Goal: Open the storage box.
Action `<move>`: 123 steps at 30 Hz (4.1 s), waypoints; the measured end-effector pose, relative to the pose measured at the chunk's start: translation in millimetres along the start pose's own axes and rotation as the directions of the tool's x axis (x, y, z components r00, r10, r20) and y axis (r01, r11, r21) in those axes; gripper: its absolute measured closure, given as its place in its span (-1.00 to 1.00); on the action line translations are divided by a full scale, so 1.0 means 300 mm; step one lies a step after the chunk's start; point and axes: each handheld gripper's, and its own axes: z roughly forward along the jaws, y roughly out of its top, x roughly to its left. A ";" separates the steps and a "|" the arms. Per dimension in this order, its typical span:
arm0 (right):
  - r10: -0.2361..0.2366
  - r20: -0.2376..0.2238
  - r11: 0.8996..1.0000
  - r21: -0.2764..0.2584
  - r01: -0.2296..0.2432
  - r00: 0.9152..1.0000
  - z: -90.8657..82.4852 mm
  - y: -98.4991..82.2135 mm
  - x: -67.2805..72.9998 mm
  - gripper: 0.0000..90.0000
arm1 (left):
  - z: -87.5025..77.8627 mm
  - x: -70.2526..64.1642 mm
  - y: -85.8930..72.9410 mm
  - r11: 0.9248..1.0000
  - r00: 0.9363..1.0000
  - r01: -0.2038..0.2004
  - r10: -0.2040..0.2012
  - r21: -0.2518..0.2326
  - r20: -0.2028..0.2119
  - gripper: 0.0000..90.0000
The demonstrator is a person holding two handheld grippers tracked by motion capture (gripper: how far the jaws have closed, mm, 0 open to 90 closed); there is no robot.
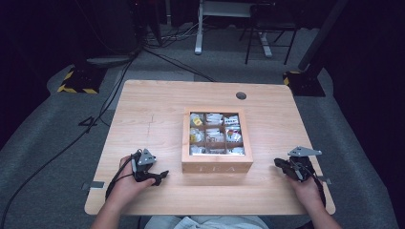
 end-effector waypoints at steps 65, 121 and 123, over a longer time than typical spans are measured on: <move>-0.095 -0.278 0.986 -0.157 0.053 0.956 -0.043 0.119 0.215 1.00 | 0.001 0.000 0.001 1.000 1.000 0.000 0.000 -0.001 -0.002 -0.51; -0.023 -0.252 0.951 -0.303 -0.056 0.968 -0.157 0.352 0.194 1.00 | 0.024 -0.015 0.023 1.000 1.000 -0.013 0.013 -0.003 0.014 -0.51; -0.021 -0.251 0.950 -0.306 -0.059 0.968 -0.157 0.364 0.192 1.00 | 0.024 -0.015 0.023 1.000 1.000 -0.014 0.014 -0.002 0.015 -0.51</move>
